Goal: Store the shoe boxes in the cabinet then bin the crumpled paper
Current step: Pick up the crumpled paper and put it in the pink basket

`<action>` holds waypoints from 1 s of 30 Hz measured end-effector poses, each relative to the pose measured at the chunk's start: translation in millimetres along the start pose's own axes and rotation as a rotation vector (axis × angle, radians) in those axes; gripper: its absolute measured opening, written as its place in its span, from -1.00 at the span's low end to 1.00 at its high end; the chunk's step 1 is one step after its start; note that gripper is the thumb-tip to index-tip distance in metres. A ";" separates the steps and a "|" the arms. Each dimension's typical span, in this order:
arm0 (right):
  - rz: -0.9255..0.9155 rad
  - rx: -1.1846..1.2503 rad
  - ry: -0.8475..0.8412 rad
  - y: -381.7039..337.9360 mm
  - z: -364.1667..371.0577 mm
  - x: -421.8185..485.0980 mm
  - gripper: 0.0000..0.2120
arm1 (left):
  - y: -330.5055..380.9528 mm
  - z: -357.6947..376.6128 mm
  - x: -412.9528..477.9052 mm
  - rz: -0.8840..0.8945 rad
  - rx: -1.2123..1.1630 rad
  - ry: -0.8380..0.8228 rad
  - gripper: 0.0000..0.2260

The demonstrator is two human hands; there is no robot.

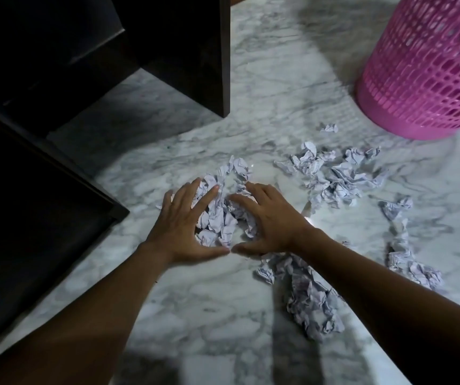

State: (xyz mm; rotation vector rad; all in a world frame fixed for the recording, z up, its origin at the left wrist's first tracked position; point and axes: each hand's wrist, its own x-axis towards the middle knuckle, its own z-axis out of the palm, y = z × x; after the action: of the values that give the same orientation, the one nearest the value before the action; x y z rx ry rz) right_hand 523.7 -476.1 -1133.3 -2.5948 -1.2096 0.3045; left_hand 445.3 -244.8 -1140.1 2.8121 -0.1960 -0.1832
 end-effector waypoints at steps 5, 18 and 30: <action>-0.071 0.067 0.222 1.9 15.1 2.4 -0.34 | 2.7 9.4 11.5 0.102 0.008 0.115 -0.10; -0.003 0.147 0.370 3.3 31.6 10.8 -0.59 | 29.9 17.5 39.0 0.057 -0.090 0.387 -0.63; 0.344 0.501 0.356 -7.4 -17.1 20.8 -0.85 | 49.7 -13.0 61.4 -0.279 -0.497 0.330 -0.91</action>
State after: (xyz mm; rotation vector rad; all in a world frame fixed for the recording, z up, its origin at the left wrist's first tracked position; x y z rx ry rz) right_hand 536.6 -457.9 -1116.4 -2.2677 -0.4859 0.1692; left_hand 501.9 -297.1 -1118.4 2.3151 0.2816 0.1529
